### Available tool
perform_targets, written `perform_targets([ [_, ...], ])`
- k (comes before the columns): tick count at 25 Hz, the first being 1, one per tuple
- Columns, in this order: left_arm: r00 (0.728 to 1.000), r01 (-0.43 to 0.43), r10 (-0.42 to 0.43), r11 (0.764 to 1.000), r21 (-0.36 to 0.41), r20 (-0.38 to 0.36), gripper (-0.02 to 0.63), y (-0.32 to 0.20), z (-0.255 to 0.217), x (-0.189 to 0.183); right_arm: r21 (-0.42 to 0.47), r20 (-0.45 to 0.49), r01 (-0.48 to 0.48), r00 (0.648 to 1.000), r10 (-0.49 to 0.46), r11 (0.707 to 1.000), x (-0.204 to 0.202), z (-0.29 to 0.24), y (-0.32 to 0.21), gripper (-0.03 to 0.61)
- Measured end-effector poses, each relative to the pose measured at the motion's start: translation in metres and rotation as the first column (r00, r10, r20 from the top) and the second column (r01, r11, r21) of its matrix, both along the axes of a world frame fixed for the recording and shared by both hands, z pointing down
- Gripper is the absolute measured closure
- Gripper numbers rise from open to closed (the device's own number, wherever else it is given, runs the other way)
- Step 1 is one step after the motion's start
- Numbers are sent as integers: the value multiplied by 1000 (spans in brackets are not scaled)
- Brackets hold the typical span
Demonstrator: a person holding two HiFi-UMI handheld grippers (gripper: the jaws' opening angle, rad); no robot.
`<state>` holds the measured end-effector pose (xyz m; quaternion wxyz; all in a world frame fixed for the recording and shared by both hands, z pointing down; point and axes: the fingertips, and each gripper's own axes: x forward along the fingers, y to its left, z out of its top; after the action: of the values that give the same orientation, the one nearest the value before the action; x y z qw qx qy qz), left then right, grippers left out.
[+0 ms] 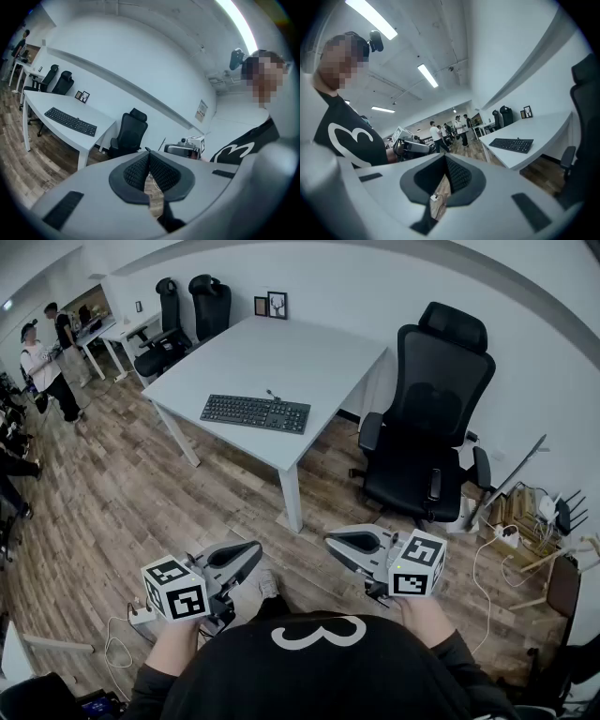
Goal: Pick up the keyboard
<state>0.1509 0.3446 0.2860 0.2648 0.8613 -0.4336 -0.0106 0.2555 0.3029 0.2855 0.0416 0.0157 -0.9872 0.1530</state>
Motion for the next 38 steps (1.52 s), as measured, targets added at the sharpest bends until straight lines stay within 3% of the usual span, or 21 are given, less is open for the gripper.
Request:
perform_targets([
  [10, 1000, 1, -1, 1000, -10, -16, 601, -12, 3, -11, -17, 9, -5, 1000, 5, 1000, -13, -3, -15, 571],
  [20, 997, 31, -33, 999, -31, -68, 601, -41, 18, -53, -75, 11, 4, 1000, -3, 997, -49, 13, -43, 569],
  [32, 990, 16, -27, 997, -78, -136, 601, -142, 33, -147, -147, -27, -46, 999, 43, 988, -133, 25, -142, 569],
  [38, 992, -45, 30, 992, -122, -119, 601, -208, 43, -207, -202, -47, -120, 993, 113, 972, -187, 32, -208, 569],
])
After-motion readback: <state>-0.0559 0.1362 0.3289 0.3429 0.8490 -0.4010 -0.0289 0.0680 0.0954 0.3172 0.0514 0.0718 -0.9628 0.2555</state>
